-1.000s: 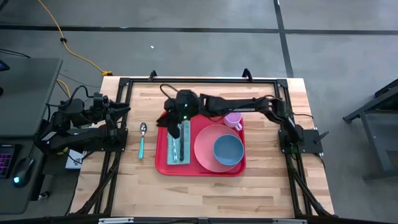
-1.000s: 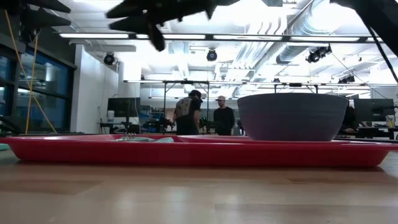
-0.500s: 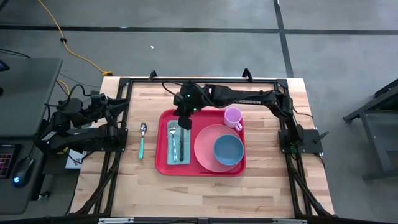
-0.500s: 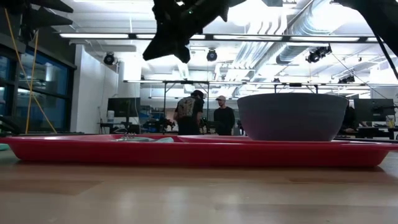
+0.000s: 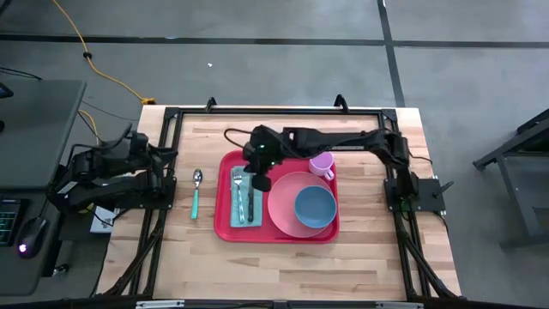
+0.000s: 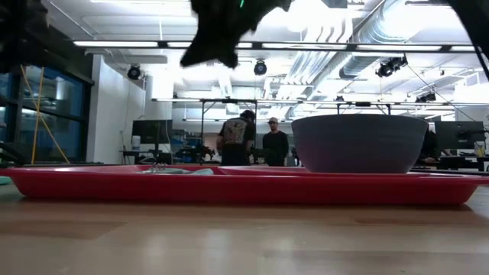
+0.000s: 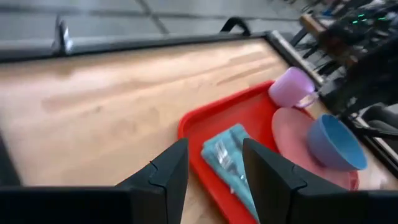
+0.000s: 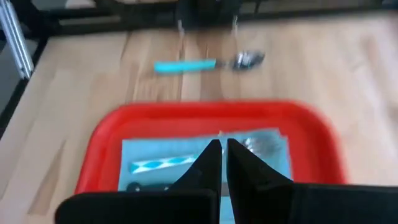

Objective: Set up tray
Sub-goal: Put the green spoon on the blue napkin to the middle of the blue fork and black knife

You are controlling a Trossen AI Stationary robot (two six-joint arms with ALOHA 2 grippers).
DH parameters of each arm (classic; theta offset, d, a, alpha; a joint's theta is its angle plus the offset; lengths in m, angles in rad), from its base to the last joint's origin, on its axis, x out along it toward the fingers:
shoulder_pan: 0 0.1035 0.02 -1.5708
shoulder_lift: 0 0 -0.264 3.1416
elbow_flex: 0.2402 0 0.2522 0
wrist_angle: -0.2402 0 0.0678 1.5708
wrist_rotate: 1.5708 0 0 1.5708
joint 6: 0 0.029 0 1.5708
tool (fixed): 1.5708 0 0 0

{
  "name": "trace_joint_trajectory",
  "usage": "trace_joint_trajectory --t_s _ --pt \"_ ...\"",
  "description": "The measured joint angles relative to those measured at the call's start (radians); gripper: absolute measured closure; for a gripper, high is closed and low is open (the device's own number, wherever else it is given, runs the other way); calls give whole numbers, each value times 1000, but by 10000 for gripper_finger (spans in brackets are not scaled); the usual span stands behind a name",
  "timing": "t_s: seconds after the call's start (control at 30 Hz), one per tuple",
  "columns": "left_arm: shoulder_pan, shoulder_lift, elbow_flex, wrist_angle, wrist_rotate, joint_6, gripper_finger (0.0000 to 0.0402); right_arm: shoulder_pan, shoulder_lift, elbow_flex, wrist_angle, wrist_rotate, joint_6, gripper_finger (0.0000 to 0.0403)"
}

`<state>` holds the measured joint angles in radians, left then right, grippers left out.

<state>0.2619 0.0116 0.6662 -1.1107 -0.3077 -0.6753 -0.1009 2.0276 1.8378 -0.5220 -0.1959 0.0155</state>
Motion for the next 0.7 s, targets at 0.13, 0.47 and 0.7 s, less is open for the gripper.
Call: trace_joint_trajectory --t_s 0.13,0.47,0.7 --pt "0 14 5 -10 5 -29 220 -6 -104 2 -32 112 -50 402" --pt "0 252 16 -29 254 -61 220 -104 -445 2 -323 407 -101 402" --pt "0 473 16 -29 320 -37 220 -128 -651 2 -442 562 -127 402"
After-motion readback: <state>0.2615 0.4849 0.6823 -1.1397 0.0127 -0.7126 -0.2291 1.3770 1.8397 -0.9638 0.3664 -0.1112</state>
